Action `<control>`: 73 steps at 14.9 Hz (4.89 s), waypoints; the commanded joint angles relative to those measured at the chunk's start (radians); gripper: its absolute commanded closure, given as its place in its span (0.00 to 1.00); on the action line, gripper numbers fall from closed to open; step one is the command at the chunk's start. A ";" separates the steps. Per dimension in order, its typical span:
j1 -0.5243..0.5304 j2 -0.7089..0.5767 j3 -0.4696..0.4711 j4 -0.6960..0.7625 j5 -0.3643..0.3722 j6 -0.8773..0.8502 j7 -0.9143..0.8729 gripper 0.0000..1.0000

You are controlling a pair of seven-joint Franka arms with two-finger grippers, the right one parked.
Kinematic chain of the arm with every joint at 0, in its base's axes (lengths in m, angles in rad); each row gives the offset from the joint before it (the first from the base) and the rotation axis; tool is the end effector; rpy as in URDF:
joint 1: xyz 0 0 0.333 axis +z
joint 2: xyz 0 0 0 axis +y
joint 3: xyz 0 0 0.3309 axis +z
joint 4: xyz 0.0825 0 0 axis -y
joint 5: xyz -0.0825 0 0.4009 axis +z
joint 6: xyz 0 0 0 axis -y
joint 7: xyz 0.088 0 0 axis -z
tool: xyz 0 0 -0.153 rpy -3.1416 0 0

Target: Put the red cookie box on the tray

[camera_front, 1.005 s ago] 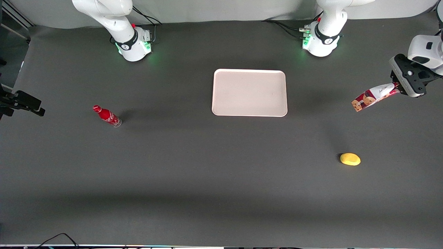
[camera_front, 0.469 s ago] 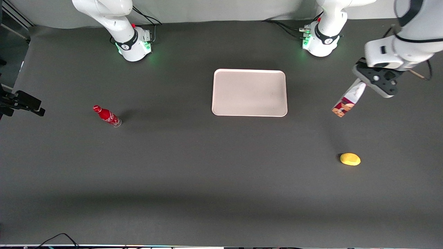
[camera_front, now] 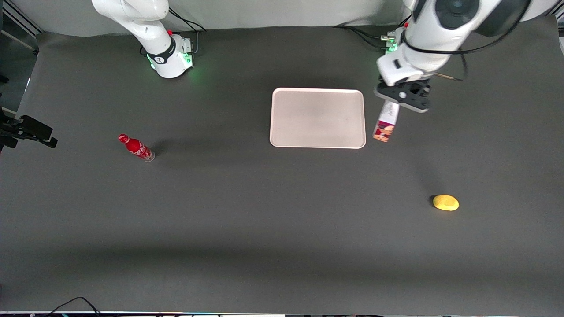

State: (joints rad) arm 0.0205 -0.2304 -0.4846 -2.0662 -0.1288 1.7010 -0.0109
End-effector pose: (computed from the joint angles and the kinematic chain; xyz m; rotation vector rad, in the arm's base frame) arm 0.4207 -0.2415 0.4712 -3.0503 0.6291 0.2479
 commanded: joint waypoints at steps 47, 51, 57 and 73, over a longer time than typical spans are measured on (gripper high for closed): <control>-0.002 0.275 -0.313 -0.628 -0.083 1.054 -0.529 0.00; -0.001 0.261 -0.312 -0.612 -0.083 1.043 -0.528 0.00; 0.009 0.137 -0.241 -0.366 -0.023 0.580 -0.496 0.00; 0.012 0.287 0.242 0.495 0.227 0.011 -0.225 0.00</control>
State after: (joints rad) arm 0.0415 0.0032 -0.2523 -1.6886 0.0710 1.7819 -0.2358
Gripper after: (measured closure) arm 0.000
